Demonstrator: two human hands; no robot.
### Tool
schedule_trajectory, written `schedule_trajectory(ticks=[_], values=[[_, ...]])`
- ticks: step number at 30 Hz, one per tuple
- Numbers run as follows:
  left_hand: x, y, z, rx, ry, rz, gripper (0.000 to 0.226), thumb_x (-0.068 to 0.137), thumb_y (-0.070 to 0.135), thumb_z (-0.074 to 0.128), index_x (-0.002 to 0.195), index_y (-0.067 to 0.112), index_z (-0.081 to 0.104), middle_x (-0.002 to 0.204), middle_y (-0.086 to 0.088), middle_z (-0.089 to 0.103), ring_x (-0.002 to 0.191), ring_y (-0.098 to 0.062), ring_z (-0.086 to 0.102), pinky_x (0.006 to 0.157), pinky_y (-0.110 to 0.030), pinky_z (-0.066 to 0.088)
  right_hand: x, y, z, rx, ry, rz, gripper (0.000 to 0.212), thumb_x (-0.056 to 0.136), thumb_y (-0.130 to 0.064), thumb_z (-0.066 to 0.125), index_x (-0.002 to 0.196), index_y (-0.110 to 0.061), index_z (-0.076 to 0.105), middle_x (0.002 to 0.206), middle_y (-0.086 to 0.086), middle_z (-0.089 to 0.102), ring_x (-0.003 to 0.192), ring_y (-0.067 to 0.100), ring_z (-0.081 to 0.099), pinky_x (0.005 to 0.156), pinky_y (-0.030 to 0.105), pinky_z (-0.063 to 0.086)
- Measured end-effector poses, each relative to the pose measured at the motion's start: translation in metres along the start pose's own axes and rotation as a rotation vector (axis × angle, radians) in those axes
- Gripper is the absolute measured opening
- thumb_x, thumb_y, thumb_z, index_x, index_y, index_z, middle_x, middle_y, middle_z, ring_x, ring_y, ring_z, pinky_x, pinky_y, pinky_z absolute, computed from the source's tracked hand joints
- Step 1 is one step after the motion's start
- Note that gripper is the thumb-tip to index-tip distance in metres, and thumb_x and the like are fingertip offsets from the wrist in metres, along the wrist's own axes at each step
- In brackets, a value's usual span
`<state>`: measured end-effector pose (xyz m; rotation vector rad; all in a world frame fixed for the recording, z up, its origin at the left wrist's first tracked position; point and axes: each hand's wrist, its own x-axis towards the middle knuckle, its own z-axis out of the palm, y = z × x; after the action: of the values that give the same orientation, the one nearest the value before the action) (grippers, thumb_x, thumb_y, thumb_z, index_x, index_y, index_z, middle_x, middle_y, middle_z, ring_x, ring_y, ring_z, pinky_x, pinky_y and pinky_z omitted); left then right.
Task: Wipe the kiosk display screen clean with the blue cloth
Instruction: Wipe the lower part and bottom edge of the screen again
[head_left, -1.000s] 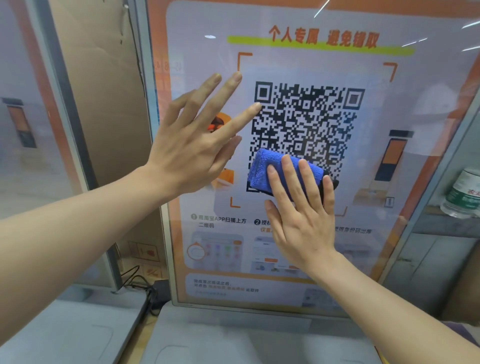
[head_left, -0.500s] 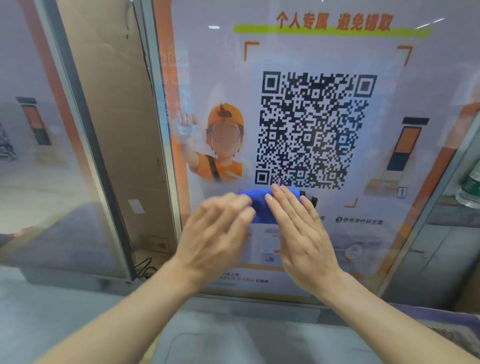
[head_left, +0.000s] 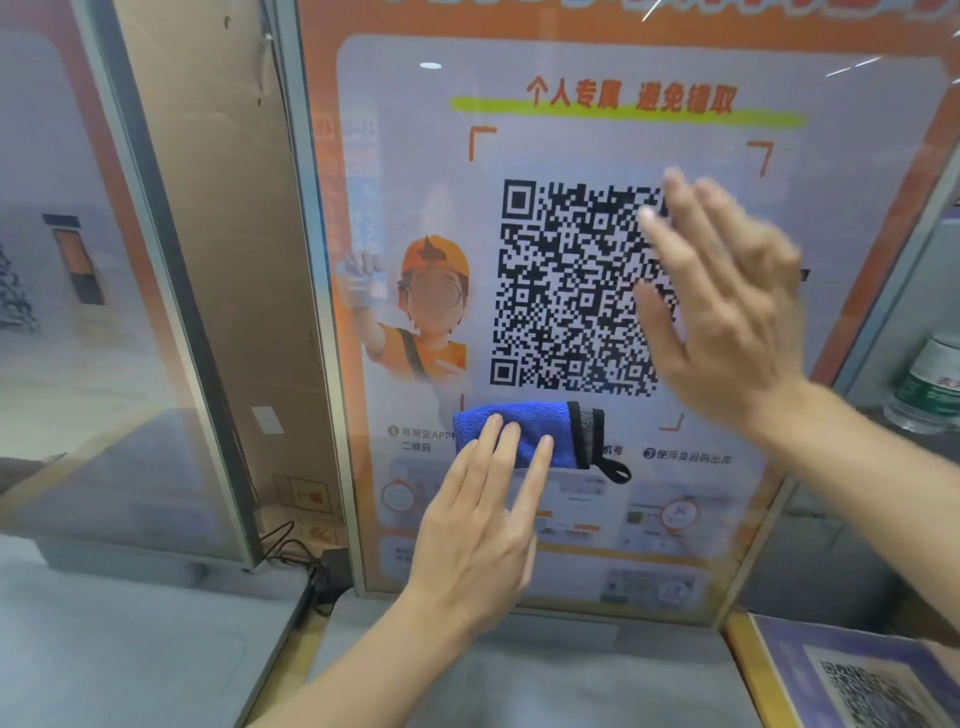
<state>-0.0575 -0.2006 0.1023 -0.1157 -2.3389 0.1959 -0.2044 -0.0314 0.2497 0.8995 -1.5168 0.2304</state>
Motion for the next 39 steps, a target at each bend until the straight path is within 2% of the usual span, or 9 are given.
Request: schedule_trajectory(ticks=[2,5,10,17,20,24,28,32,39], values=[[-0.006,0.005,0.003,-0.033,-0.039,-0.032,0.08,0.075,0.018,0.068,0.148,0.006,0.04,0.151,-0.028,0.037,0.143,-0.04,0.031,0.113,-0.048,0.037,0.026,0.023,0.001,-0.113,0.034,-0.037,0.05,0.105,-0.03,0.047,0.152,-0.018,0.038,0.158,0.009,0.035,0.145,0.023,0.028,0.114,0.035,0.019],[-0.01,0.007,0.01,-0.044,-0.074,-0.039,0.084,0.079,0.022,0.067,0.152,0.006,0.03,0.158,-0.027,0.021,0.148,-0.039,0.017,0.116,-0.048,0.026,0.048,0.04,0.004,-0.202,-0.016,-0.101,0.054,0.107,-0.039,0.038,0.158,-0.027,0.023,0.162,0.007,0.028,0.148,0.025,0.022,0.118,0.036,0.014],[-0.008,-0.006,0.02,-0.023,-0.077,0.017,0.088,0.084,0.025,0.067,0.154,0.006,0.019,0.158,-0.027,0.009,0.149,-0.042,0.011,0.117,-0.049,0.02,0.041,0.03,0.013,-0.254,-0.041,-0.096,0.054,0.108,-0.041,0.033,0.158,-0.023,0.022,0.162,0.003,0.026,0.149,0.028,0.025,0.118,0.047,0.017],[0.011,-0.025,0.009,0.047,-0.042,0.127,0.066,0.092,0.026,0.045,0.151,0.003,0.025,0.157,-0.031,0.01,0.147,-0.046,0.013,0.12,-0.052,0.021,0.037,0.022,0.019,-0.276,0.022,-0.042,0.053,0.108,-0.037,0.036,0.157,-0.021,0.026,0.161,0.005,0.031,0.148,0.029,0.028,0.117,0.051,0.024],[0.029,-0.028,-0.001,0.046,0.0,0.13,0.065,0.093,0.022,0.049,0.15,0.0,0.026,0.157,-0.029,0.009,0.147,-0.046,0.011,0.118,-0.054,0.021,0.037,0.022,0.018,-0.285,0.026,-0.032,0.052,0.108,-0.037,0.037,0.157,-0.021,0.028,0.16,0.004,0.032,0.148,0.028,0.029,0.117,0.052,0.026],[0.043,-0.036,-0.009,0.065,0.077,0.167,0.067,0.092,0.02,0.053,0.148,-0.004,0.025,0.16,-0.021,0.008,0.15,-0.033,0.009,0.118,-0.051,0.021,0.036,0.021,0.016,-0.288,0.033,-0.035,0.051,0.108,-0.036,0.038,0.156,-0.02,0.031,0.159,0.005,0.033,0.147,0.028,0.03,0.117,0.051,0.026],[0.024,-0.041,0.003,0.068,0.035,0.197,0.068,0.094,0.024,0.05,0.151,-0.001,0.022,0.162,-0.016,0.007,0.151,-0.03,0.011,0.121,-0.045,0.017,0.035,0.021,0.016,-0.292,0.04,-0.036,0.05,0.108,-0.035,0.039,0.155,-0.019,0.034,0.158,0.006,0.035,0.146,0.03,0.032,0.115,0.054,0.031],[-0.007,-0.044,0.022,0.12,-0.048,0.29,0.064,0.094,0.029,0.046,0.15,0.003,0.027,0.159,-0.014,0.021,0.148,-0.027,0.02,0.119,-0.041,0.018,0.035,0.022,0.017,-0.298,0.049,-0.043,0.048,0.108,-0.034,0.039,0.154,-0.018,0.036,0.157,0.007,0.037,0.145,0.031,0.035,0.114,0.056,0.033],[-0.002,-0.057,0.015,0.187,-0.043,0.326,0.061,0.099,0.037,0.042,0.148,0.002,0.032,0.158,-0.014,0.024,0.147,-0.026,0.024,0.118,-0.039,0.022,0.035,0.022,0.018,-0.294,0.064,-0.038,0.048,0.108,-0.033,0.04,0.153,-0.018,0.037,0.156,0.007,0.038,0.144,0.031,0.035,0.114,0.055,0.033]])
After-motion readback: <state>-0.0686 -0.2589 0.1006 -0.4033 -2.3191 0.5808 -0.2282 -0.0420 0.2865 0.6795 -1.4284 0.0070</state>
